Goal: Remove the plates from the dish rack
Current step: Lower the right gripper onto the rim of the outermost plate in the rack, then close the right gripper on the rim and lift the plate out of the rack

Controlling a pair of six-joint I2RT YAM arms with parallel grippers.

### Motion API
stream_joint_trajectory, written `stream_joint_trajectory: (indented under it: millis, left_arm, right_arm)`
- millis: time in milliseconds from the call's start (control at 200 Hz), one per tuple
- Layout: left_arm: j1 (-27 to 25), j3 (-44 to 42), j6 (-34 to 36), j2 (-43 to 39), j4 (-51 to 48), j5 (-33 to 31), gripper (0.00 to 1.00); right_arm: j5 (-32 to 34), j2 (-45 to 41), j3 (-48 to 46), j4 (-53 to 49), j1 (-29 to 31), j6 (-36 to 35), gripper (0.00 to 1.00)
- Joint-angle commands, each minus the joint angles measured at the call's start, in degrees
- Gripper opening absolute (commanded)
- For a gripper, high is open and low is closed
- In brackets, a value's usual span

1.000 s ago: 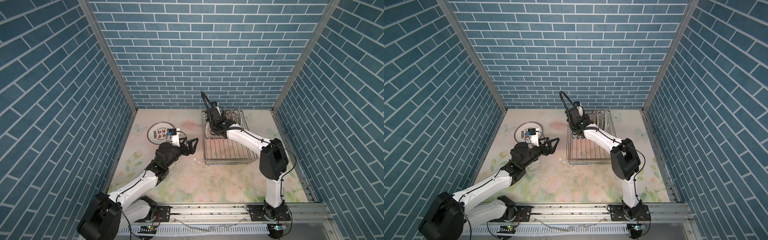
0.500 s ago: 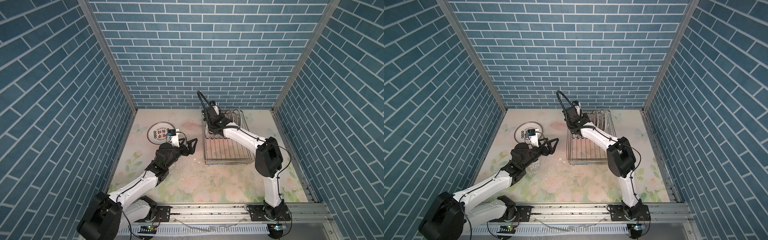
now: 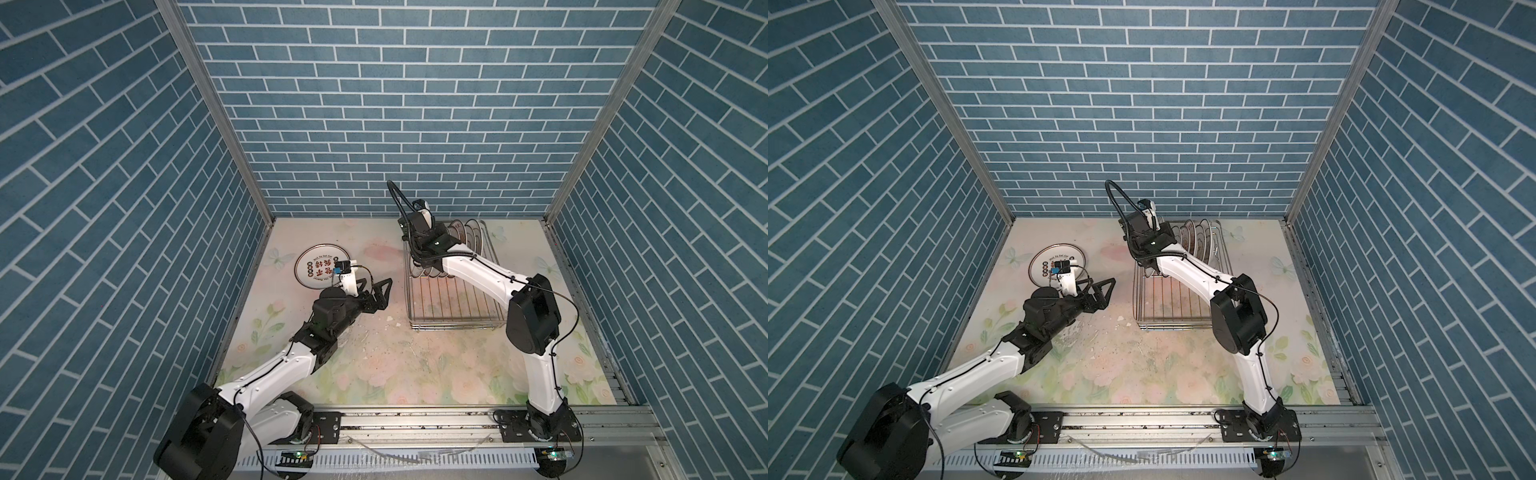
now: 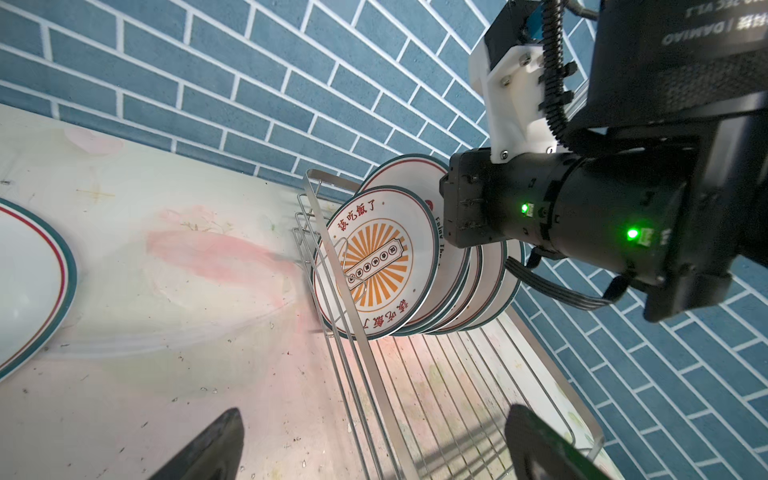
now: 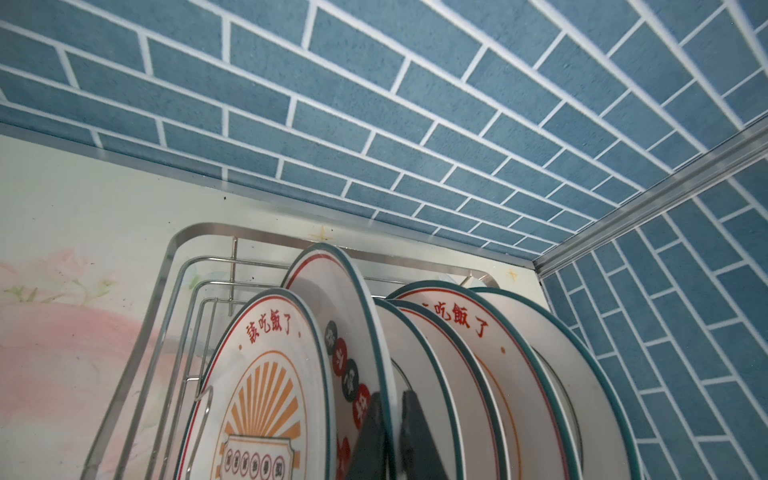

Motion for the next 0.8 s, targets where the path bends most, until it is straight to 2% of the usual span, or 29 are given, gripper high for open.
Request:
stream_joint_trajectory:
  millis: [0,190,280,495,795]
  left_arm:
    - [-0.33,-1.02,-0.42,0.45,2.02,-2.09,1.00]
    - [-0.32,-0.54,-1.12,1.35,2.97,-0.16,1.00]
    - [-0.31,-0.49,-1.48,1.55,3.40,0.96,1.00]
    - [-0.38,-2.18,-3.11,0.50,5.98,-0.01,1.00]
    - [-0.32,-2.31,-4.42,0.04,7.42,3.36,1.00]
  right_arm:
    - [5.39,-1.47,2.37,1.78,0.32,-5.21,0.00]
    - [7.29,-4.73,0.22,5.33,1.08,-9.37,0.00]
    - [9.78,-5.82,-0.61,9.24,1.77,-13.59,0.00]
    - [12.32,-8.10,-1.38,11.59,2.86,-18.21,0.00]
    - [12.65,-18.84,-13.10,22.98,4.49,-22.99,0.00]
